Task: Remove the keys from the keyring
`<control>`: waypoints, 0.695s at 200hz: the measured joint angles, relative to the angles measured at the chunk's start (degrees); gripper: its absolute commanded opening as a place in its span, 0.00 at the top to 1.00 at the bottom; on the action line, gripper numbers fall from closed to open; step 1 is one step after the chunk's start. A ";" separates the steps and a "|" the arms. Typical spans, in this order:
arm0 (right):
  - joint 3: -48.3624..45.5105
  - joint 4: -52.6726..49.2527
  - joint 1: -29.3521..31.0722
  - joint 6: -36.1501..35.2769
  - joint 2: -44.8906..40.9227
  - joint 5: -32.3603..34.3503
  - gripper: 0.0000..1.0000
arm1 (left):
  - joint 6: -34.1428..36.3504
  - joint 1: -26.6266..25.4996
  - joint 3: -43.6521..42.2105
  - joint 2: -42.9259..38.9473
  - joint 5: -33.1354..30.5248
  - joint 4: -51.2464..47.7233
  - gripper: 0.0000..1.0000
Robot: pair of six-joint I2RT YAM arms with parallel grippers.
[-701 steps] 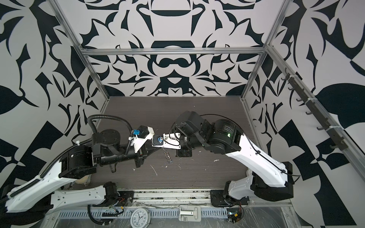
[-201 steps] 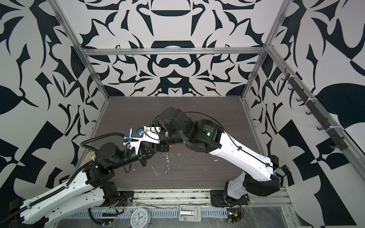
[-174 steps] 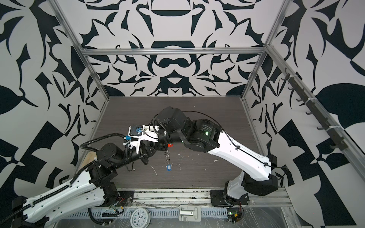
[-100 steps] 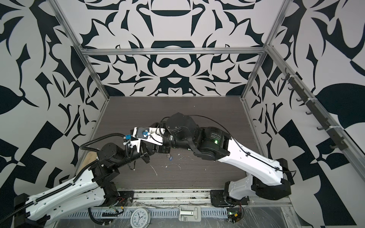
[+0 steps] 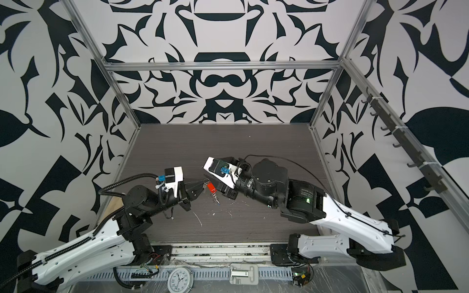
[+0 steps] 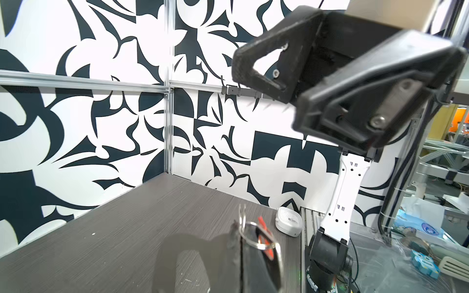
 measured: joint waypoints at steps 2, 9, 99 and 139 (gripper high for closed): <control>-0.15 0.04 0.00 0.09 -0.17 0.00 0.50 | 0.02 0.00 -0.02 -0.02 0.04 0.00 1.00; -0.68 -0.09 0.00 0.37 -0.79 -0.04 0.49 | 0.13 0.00 -0.09 -0.11 0.33 0.00 1.00; -4.83 -6.99 -21.77 9.03 -5.09 -31.34 0.55 | 1.77 0.00 0.55 -2.32 8.98 -5.79 1.00; -4.90 -8.28 -22.91 11.19 -0.52 -45.22 0.61 | 1.99 0.00 0.76 -3.17 10.05 -6.97 1.00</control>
